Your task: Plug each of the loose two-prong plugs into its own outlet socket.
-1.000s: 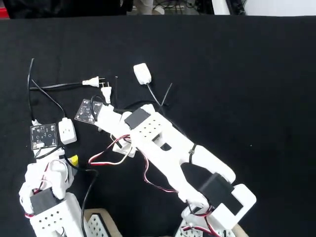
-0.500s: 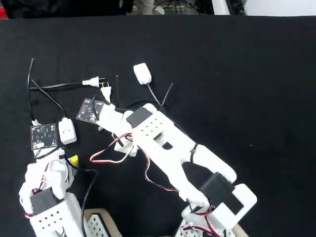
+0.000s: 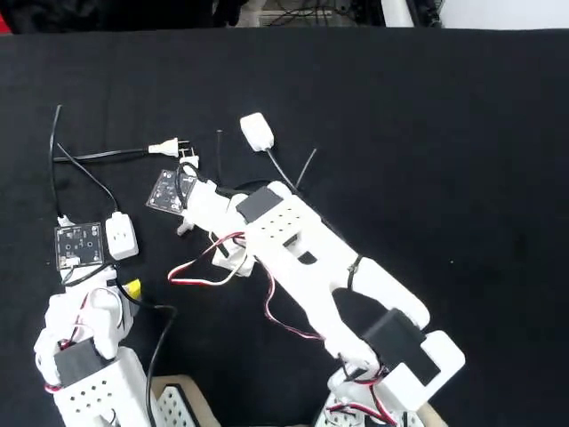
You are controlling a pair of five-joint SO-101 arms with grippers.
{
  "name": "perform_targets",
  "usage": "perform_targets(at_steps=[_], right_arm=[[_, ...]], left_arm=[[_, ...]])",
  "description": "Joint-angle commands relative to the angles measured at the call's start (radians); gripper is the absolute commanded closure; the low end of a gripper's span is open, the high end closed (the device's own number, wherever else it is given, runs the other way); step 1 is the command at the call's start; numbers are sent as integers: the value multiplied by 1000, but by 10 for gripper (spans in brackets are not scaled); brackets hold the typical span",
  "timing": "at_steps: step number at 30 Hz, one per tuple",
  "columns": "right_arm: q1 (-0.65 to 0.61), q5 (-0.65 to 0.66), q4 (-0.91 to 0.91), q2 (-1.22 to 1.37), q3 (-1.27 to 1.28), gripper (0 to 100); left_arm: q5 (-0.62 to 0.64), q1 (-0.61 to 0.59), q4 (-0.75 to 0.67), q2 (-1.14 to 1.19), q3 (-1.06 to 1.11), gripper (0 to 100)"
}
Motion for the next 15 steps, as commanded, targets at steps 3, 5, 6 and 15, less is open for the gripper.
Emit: perform_targets(at_steps=[3, 5, 6, 15], right_arm=[[71, 9, -9, 8, 16, 987], [68, 9, -9, 8, 18, 987], [66, 9, -9, 8, 19, 987], [-63, 8, -89, 10, 134, 987]], left_arm=[[-3, -7, -11, -6, -7, 708], [-3, -7, -11, -6, -7, 708], [-3, -7, -11, -6, -7, 708], [-3, -7, -11, -6, -7, 708]])
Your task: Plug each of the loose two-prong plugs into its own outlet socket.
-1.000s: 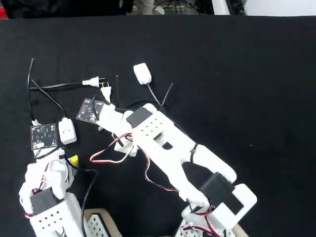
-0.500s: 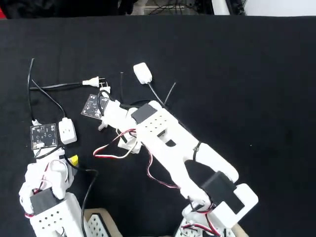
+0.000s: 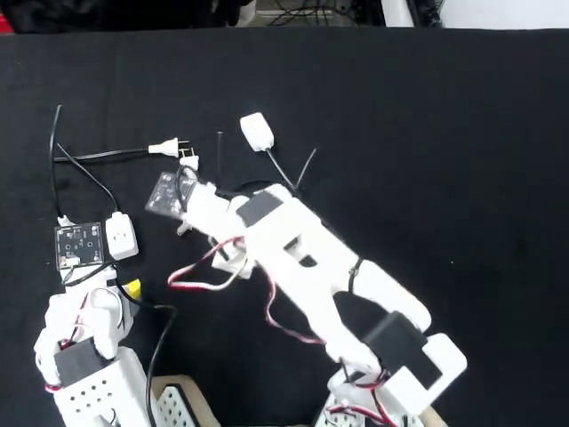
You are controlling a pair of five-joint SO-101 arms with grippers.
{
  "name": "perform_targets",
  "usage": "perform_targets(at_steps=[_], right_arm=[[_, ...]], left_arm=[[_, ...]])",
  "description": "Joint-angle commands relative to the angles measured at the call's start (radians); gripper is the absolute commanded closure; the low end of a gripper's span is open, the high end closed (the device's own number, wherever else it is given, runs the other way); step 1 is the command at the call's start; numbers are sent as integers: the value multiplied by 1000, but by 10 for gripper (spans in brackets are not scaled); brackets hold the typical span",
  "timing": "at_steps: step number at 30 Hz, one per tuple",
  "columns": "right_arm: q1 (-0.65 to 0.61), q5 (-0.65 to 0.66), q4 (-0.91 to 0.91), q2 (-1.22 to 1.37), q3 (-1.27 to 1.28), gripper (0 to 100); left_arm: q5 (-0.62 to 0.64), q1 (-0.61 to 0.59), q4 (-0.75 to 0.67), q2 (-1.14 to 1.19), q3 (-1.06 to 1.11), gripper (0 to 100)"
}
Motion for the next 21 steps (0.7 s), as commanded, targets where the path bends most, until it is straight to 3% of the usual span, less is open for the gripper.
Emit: perform_targets(at_steps=[1, 8, 21], right_arm=[[-31, 8, -52, 15, 90, 987], [5, 8, -41, -45, 102, 987], [14, 29, -72, -406, 278, 987]], left_arm=[[-3, -7, -11, -6, -7, 708], [-3, -7, -11, -6, -7, 708], [-3, -7, -11, -6, -7, 708]])
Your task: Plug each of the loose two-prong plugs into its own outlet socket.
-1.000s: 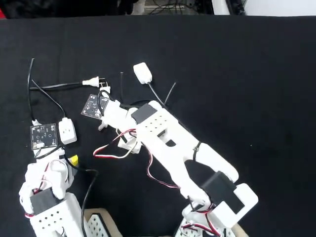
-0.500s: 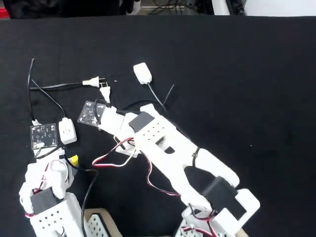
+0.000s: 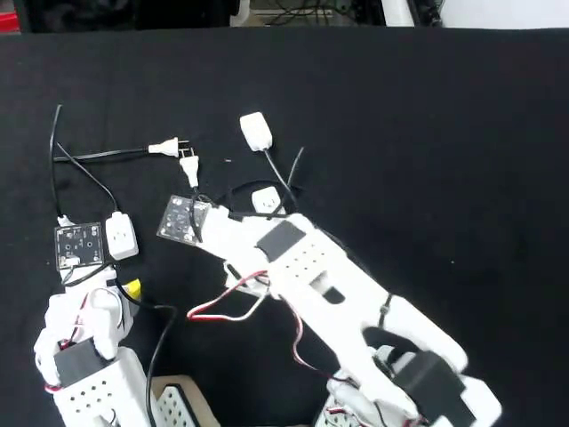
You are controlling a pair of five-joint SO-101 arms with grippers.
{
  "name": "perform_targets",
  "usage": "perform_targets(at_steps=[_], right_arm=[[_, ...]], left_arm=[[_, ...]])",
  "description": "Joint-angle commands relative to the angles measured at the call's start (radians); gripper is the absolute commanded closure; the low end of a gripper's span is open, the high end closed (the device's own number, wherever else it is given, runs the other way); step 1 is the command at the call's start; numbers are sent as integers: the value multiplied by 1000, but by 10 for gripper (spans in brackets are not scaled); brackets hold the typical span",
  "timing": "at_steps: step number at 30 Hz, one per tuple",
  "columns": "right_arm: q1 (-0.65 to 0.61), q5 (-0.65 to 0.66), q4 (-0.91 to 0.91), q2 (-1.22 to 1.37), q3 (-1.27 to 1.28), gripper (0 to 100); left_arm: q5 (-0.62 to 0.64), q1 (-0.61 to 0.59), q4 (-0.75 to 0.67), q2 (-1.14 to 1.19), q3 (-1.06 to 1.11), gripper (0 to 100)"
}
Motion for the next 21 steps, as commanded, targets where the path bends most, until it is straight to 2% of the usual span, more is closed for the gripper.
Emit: perform_targets(at_steps=[1, 11, 21], right_arm=[[31, 9, -49, -82, 30, 987], [54, 31, -161, -88, 84, 987], [17, -17, -120, -84, 22, 987]], left_arm=[[-3, -7, -11, -6, -7, 708], [-3, -7, -11, -6, -7, 708], [-3, -7, -11, -6, -7, 708]])
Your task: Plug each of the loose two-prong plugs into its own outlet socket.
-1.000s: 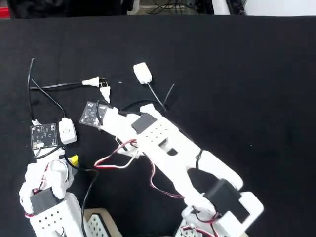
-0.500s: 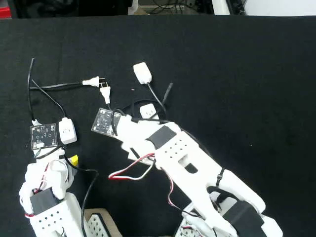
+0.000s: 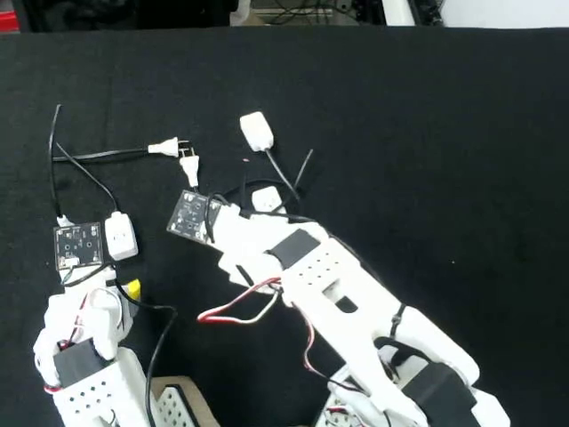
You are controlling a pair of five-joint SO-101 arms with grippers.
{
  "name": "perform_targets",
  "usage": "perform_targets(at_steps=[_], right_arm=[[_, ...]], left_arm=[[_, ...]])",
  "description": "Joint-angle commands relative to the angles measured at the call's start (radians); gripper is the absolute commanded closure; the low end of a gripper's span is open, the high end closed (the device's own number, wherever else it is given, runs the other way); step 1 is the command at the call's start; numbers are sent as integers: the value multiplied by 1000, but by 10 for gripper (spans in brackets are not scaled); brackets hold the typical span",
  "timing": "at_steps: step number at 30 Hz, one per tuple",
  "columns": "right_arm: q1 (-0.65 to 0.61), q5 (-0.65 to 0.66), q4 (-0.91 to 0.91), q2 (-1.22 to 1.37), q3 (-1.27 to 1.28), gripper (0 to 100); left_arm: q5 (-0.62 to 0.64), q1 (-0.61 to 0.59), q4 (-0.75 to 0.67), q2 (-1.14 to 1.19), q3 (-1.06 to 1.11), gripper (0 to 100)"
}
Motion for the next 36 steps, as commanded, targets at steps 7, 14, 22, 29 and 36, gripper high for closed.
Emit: perform_targets(at_steps=[7, 14, 22, 29, 36], right_arm=[[-37, -40, 75, 114, -186, 987], [-37, -66, 74, 182, -228, 987], [-38, -107, 74, 188, -216, 987], [-77, -163, 75, 188, -199, 987], [-83, -170, 118, 180, -203, 987]], left_arm=[[-3, -7, -11, -6, -7, 708], [-3, -7, -11, -6, -7, 708], [-3, -7, -11, -6, -7, 708], [-3, -7, -11, -6, -7, 708], [-3, -7, -11, -6, -7, 708]])
